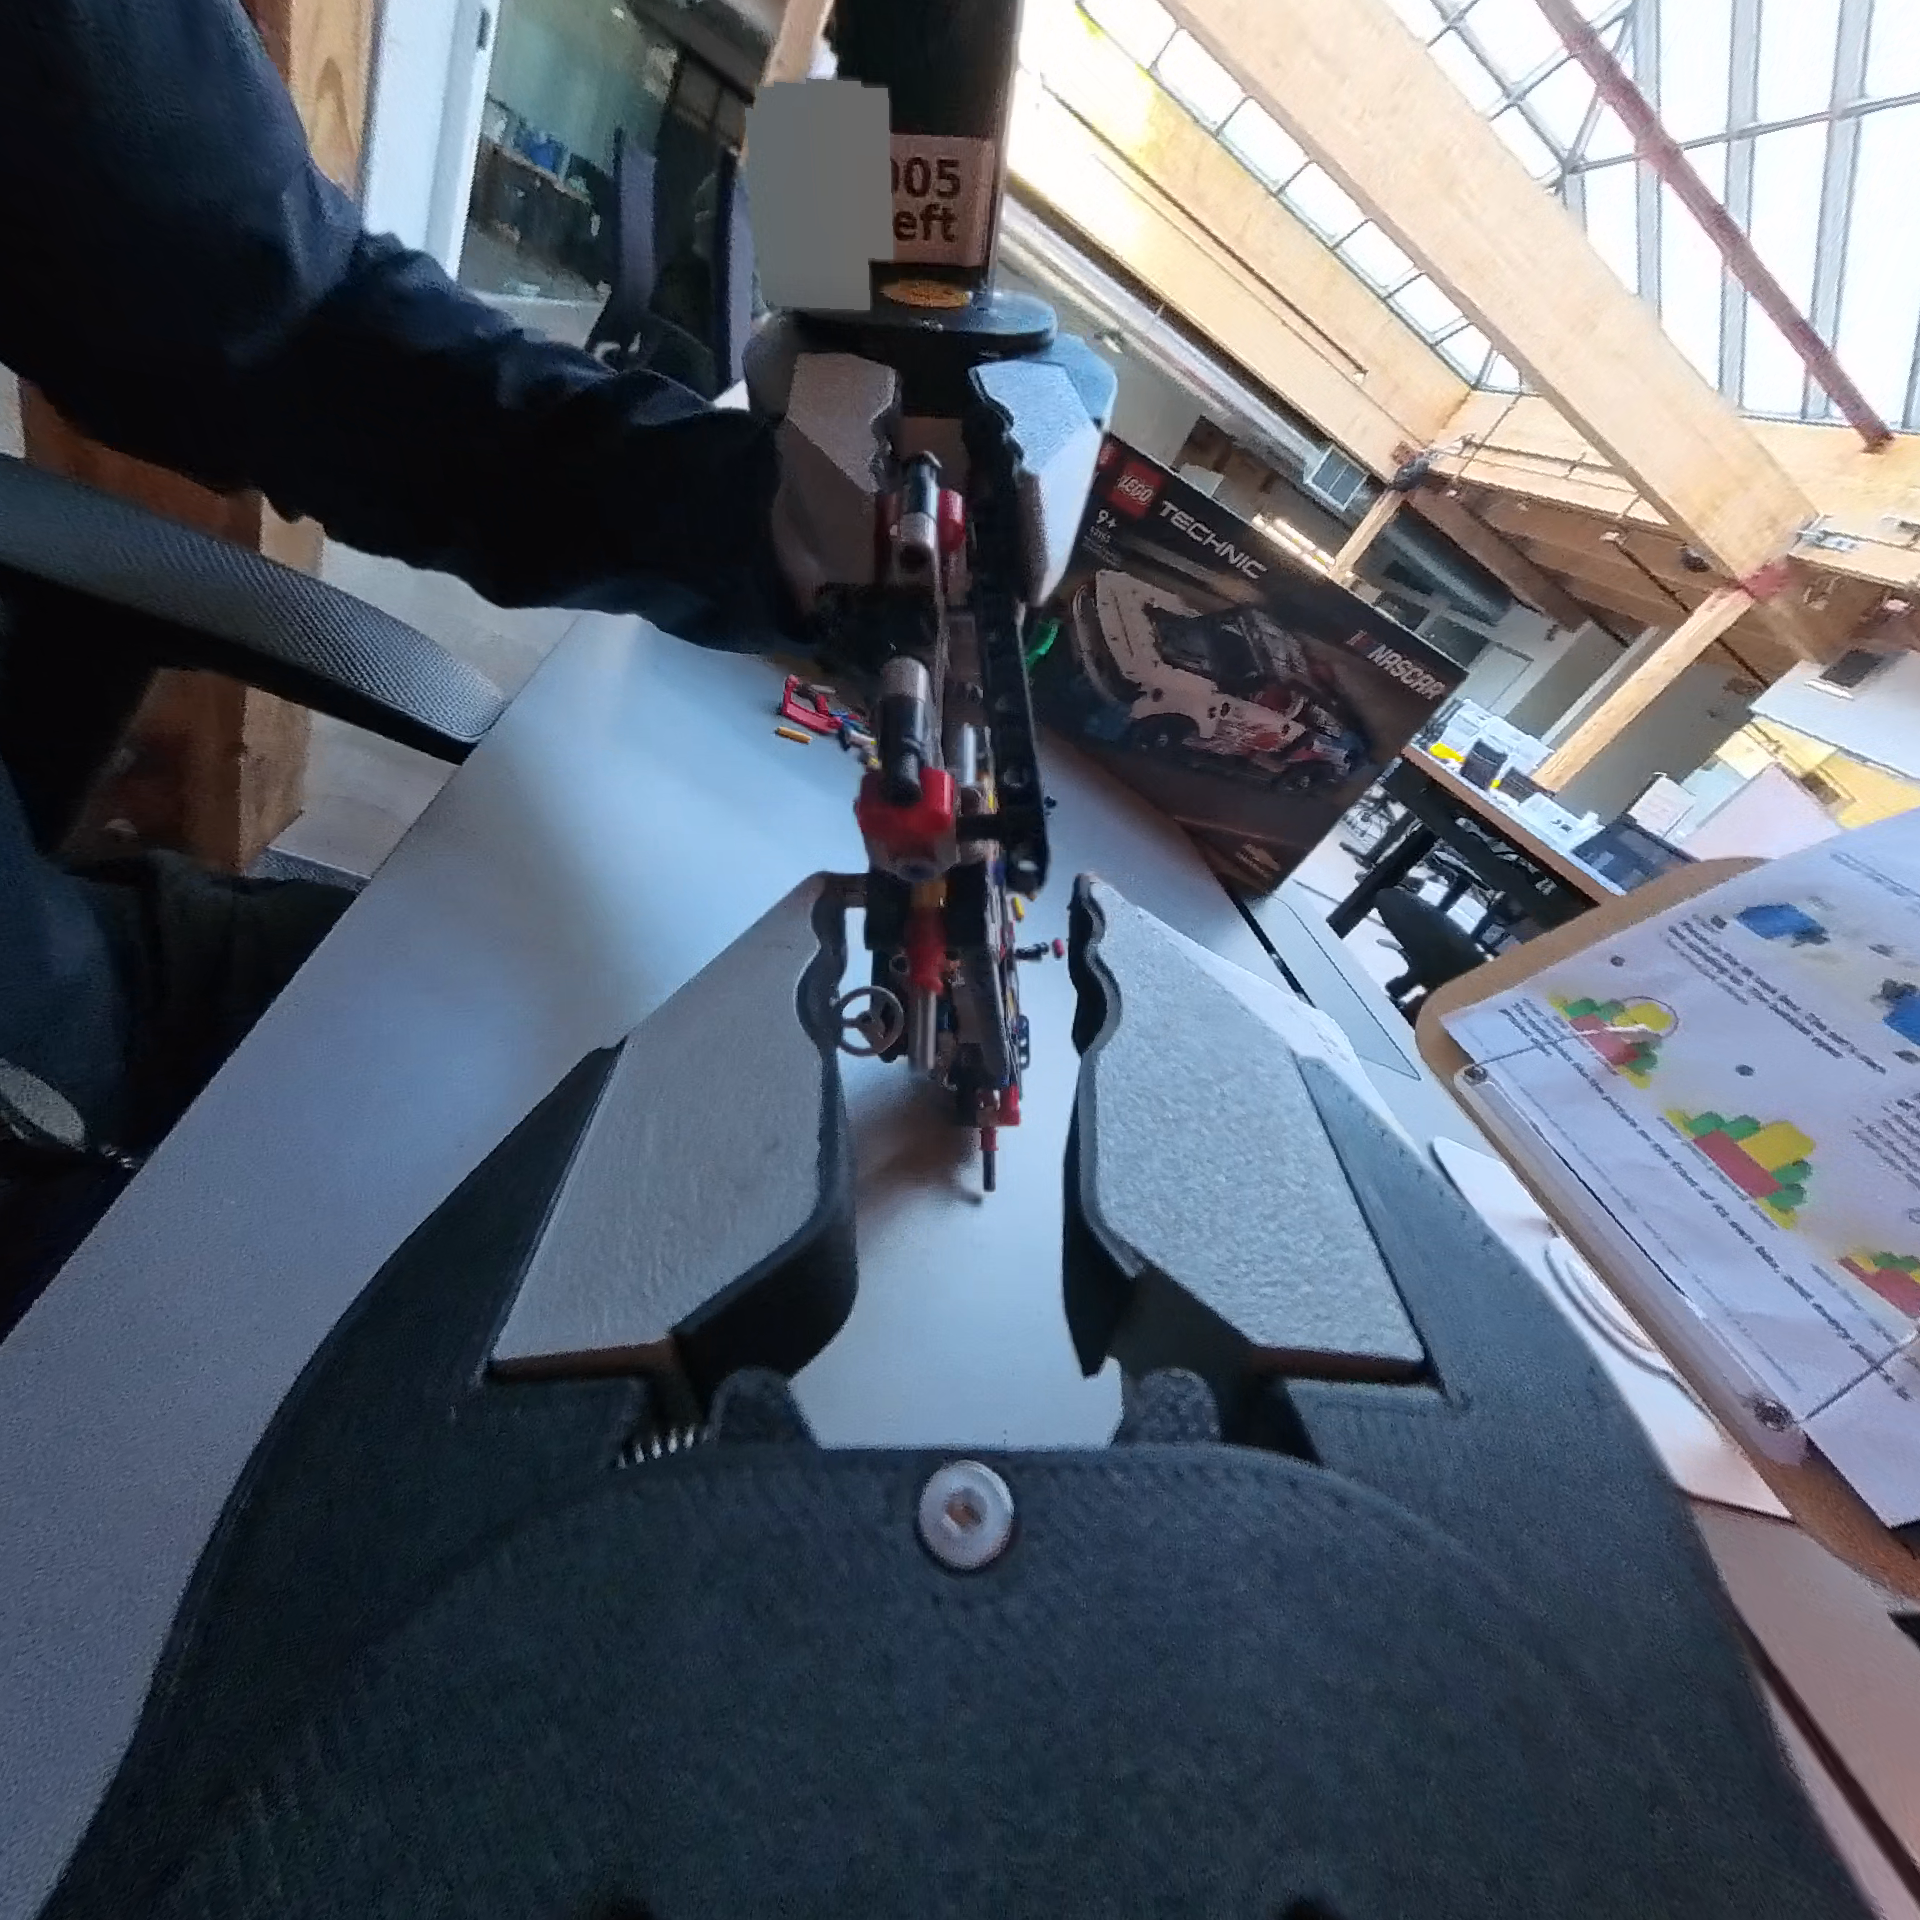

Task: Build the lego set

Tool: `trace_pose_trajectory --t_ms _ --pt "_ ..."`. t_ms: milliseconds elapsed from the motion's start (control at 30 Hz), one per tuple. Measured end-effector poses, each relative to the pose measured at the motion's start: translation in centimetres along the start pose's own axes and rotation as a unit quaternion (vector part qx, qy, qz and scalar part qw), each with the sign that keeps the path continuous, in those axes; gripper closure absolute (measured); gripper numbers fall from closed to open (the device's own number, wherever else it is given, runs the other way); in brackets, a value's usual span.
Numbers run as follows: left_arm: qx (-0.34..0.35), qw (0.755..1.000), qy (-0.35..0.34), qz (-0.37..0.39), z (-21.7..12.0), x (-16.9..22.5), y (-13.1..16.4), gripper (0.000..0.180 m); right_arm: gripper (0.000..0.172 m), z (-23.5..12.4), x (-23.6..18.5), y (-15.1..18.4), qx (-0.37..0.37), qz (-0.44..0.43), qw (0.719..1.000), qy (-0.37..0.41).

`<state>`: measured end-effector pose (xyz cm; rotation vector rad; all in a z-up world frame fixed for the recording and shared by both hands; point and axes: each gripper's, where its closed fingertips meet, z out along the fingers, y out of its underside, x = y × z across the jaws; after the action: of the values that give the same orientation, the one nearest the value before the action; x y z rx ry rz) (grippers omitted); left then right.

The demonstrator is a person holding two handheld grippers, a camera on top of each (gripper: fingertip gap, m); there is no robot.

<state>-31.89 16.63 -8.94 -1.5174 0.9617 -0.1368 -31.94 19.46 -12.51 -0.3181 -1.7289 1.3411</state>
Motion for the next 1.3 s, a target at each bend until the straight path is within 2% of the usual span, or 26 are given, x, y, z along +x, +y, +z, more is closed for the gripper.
trace_pose_trajectory --t_ms 67,167,300,467,700,833,933,967,1000,1033,1167,1300 --pt "0.002 1.0 0.0 0.003 0.2 0.0 0.1 0.157 0.135 0.9 -0.2 -0.3 -0.017 -0.017 1.0 -0.008" --pt "-0.025 0.999 0.005 0.023 0.8 0.2 0.7 0.157 0.136 1.9 -0.4 0.9 -0.109 -0.06 0.992 -0.026" --pt "-0.05 0.998 -0.008 0.044 0.8 -0.3 1.3 0.158 0.138 1.5 0.5 2.7 -0.207 -0.054 0.976 -0.037" --pt "-0.039 0.998 -0.01 0.041 0.4 -0.2 1.2 0.158 0.137 1.2 0.4 3.5 -0.247 -0.067 0.966 -0.025" --pt "-0.048 0.998 -0.02 0.046 1.0 -0.2 1.4 0.158 0.141 0.6 0.5 4.6 -0.343 -0.077 0.935 -0.053" --pt "-0.037 0.998 -0.006 0.049 1.7 0.6 1.8 0.158 0.144 0.4 -0.4 5.6 -0.345 -0.116 0.929 -0.062" --pt "-0.041 0.998 -0.024 0.05 2.0 0.7 2.6 0.157 0.145 0.2 -0.3 6.6 -0.364 -0.141 0.919 -0.058" --pt "-0.038 0.998 -0.028 0.051 2.2 0.7 2.8 0.157 0.149 0.1 -0.5 7.1 -0.377 -0.156 0.911 -0.064" --pt "-0.035 0.998 -0.018 0.049 2.5 1.2 3.2 0.156 0.16 0.1 -0.9 7.6 -0.388 -0.171 0.903 -0.071" --pt "-0.032 0.998 -0.009 0.048 2.6 1.7 3.6 0.156 0.161 0.2 -1.6 8.2 -0.388 -0.171 0.902 -0.08" --pt "-0.038 0.996 -0.046 0.067 2.8 0.8 4.6 0.156 0.161 0.5 0.1 8.9 -0.357 -0.104 0.928 -0.025" --pt "-0.069 0.992 -0.063 0.084 2.9 -0.6 5.8 0.156 0.158 1.0 1.5 10.0 -0.336 -0.04 0.941 0.025"
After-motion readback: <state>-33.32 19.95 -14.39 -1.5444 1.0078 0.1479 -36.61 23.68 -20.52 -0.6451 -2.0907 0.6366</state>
